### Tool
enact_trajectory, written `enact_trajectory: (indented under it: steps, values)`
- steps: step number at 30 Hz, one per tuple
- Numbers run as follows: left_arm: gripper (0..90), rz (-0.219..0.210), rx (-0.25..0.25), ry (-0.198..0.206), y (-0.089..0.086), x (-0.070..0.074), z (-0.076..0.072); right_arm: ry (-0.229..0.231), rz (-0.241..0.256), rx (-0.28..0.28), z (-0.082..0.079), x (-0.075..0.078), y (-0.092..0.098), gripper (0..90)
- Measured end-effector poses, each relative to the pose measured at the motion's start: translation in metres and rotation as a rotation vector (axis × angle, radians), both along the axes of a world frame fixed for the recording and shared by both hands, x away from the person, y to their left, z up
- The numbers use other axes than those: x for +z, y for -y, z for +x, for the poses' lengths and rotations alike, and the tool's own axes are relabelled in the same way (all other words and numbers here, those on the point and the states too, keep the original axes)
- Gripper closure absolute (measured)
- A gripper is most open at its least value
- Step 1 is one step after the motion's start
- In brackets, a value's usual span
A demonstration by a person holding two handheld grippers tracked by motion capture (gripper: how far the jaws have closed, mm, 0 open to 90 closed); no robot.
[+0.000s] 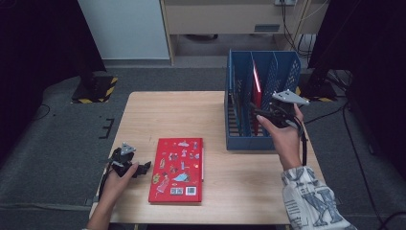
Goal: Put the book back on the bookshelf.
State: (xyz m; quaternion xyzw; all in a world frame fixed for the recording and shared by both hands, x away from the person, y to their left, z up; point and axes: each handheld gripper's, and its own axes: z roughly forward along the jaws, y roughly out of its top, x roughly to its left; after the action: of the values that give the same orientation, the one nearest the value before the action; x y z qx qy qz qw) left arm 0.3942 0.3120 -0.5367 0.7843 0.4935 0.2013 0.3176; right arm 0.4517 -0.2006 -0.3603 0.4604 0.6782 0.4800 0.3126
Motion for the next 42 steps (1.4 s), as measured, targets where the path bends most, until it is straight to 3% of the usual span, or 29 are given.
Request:
enact_trajectory:
  steps: [6, 15, 20, 28, 35, 42]
  values:
    - [0.0, 0.000, 0.000, 0.000, 0.000, 0.000, 0.000, -0.022, -0.010, 0.055, -0.017, -0.014, 0.004, 11.3]
    - [0.0, 0.000, 0.014, 0.000, 0.001, 0.000, 0.000, -0.034, 0.021, 0.113, -0.034, -0.033, 0.005, 9.4]
    - [0.0, 0.000, 0.014, 0.000, 0.001, 0.000, 0.000, -0.037, -0.026, 0.141, -0.045, -0.044, -0.002, 9.3]
    - [0.0, -0.001, 0.006, -0.002, 0.001, 0.000, 0.001, -0.054, -0.009, 0.243, -0.060, -0.065, -0.020, 7.7]
    - [0.0, -0.003, -0.009, -0.001, 0.001, 0.000, 0.002, -0.107, -0.057, 0.293, -0.070, -0.088, -0.044, 7.7]
    - [0.0, -0.003, -0.026, -0.001, 0.002, 0.000, 0.002, -0.166, -0.115, 0.408, -0.078, -0.103, -0.078, 8.0]
